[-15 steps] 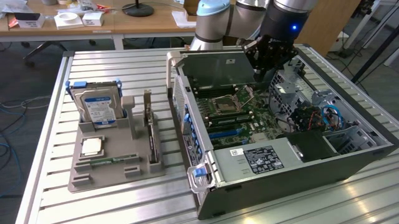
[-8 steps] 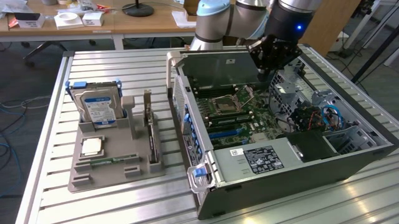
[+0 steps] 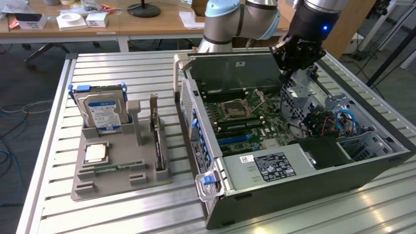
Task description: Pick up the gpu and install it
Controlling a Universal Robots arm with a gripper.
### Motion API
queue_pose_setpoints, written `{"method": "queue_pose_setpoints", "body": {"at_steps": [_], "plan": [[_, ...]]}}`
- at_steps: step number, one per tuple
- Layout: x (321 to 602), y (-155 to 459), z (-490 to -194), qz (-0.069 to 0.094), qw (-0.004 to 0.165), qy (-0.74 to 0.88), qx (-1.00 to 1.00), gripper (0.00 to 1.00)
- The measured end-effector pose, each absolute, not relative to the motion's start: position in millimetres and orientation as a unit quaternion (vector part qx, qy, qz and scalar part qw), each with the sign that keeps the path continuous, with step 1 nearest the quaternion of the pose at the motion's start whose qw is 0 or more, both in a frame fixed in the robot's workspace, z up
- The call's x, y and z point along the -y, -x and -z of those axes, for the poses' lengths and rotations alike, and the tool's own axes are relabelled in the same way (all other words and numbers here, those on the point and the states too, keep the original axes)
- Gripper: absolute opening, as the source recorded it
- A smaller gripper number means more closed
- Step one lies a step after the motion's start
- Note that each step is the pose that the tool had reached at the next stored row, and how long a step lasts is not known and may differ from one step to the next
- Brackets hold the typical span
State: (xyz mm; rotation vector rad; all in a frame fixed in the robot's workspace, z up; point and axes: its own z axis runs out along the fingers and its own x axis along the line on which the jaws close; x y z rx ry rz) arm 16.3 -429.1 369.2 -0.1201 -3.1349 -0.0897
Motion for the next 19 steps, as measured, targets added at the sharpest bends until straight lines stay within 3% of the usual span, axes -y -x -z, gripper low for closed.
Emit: {"method": "queue_pose_setpoints", "body": {"at_steps": [5, 19], "plan": [[413, -19, -369, 0.029, 0.002, 0.038, 0.999, 0.10], [402, -19, -369, 0.029, 0.002, 0.038, 0.999, 0.10]]}}
